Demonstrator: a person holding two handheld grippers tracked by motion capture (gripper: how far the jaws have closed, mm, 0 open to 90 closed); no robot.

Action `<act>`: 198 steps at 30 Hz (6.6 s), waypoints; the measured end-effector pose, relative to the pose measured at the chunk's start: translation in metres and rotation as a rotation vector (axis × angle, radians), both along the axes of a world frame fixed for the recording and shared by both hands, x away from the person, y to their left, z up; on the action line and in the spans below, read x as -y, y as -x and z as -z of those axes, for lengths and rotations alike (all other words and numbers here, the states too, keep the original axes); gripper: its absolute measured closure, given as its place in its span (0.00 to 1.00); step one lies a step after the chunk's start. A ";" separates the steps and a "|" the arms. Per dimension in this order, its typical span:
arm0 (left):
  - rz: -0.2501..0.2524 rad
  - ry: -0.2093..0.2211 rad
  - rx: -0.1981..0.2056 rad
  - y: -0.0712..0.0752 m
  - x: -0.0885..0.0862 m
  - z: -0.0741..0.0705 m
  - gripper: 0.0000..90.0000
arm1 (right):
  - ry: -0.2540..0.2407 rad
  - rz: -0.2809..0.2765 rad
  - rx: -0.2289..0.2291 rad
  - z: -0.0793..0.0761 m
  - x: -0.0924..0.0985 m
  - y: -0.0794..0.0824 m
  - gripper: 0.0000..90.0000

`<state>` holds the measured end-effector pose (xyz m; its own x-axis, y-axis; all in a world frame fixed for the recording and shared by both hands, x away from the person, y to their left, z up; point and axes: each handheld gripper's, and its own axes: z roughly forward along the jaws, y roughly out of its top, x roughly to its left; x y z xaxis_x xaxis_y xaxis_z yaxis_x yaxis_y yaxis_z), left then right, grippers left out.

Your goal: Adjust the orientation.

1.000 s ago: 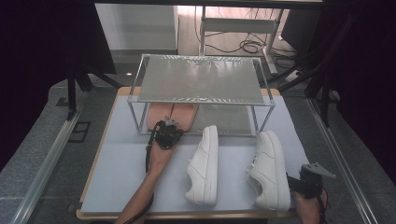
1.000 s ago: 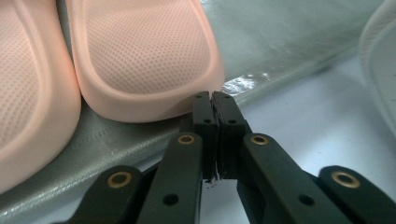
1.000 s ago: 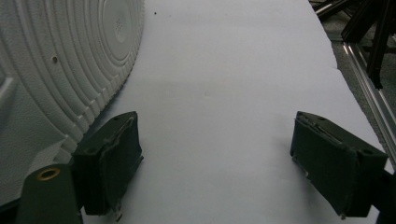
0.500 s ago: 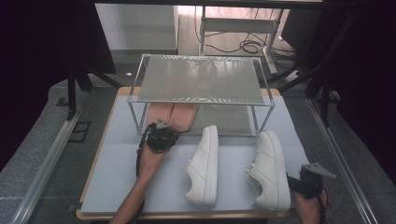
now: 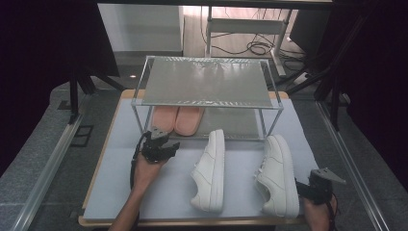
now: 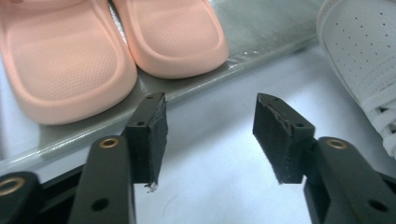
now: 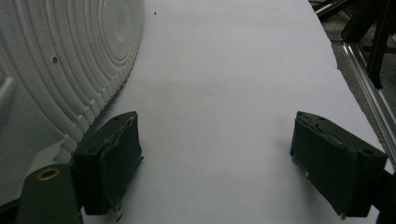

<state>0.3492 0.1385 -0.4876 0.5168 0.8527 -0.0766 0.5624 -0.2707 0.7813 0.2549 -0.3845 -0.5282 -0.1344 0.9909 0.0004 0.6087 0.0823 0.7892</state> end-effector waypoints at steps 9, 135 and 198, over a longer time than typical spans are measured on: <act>0.009 0.023 -0.009 0.013 -0.009 -0.001 0.39 | 0.000 0.001 0.000 0.000 0.000 0.000 0.18; -0.062 -0.124 -0.079 0.087 -0.049 0.037 0.16 | -0.007 -0.291 -0.019 -0.101 -0.037 0.011 1.00; -0.061 -0.120 -0.074 0.087 -0.049 0.037 0.18 | -0.073 -0.118 -0.107 -0.041 0.013 0.005 1.00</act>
